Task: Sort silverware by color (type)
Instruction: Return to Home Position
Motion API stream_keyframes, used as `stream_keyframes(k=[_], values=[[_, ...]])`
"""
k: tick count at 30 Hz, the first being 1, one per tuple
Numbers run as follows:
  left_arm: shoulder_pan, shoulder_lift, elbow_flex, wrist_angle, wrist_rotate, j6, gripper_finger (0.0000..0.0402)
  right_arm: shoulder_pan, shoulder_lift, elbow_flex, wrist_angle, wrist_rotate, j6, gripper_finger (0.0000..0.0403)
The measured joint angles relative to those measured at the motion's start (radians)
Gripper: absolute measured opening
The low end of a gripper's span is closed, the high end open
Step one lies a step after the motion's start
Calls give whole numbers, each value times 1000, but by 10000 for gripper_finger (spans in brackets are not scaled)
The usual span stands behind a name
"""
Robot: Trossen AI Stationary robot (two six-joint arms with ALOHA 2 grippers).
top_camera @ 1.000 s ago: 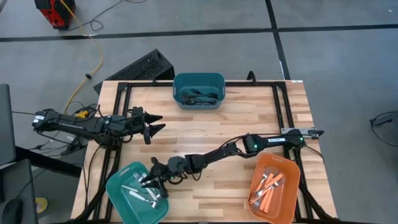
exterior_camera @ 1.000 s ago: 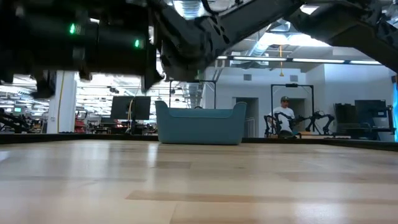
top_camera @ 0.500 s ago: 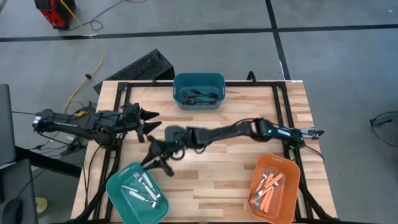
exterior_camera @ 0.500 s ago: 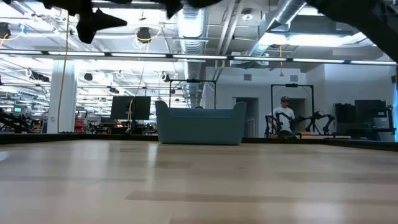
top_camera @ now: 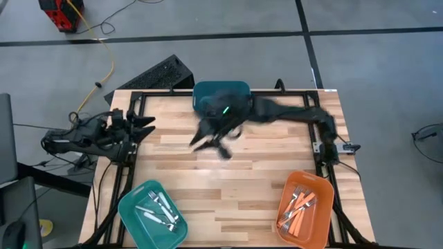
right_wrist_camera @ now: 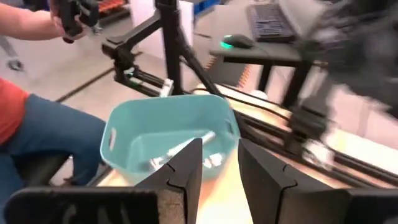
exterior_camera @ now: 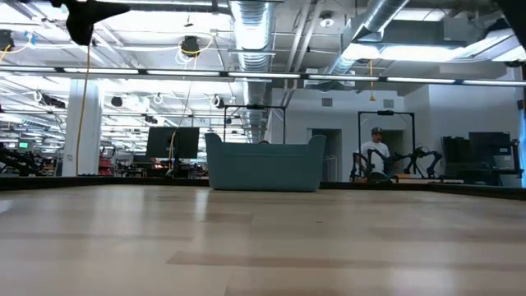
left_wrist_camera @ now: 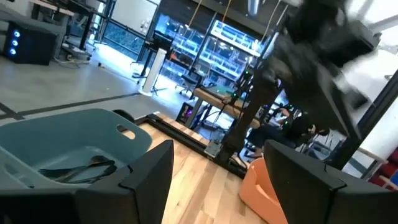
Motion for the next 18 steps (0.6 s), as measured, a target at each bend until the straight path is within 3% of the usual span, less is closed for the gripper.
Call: stream_keyframes(k=[8, 14, 18], values=[[0, -136, -28, -75, -21, 7, 235, -144, -279, -38, -369, -43, -77, 128], [0, -193, -29, -119, -18, 12, 235, -241, -630, -281, -344, -31, -99, 128], [0, -190, -29, -120, -30, 52, 235, -321, -917, -538, -248, -29, -71, 128]])
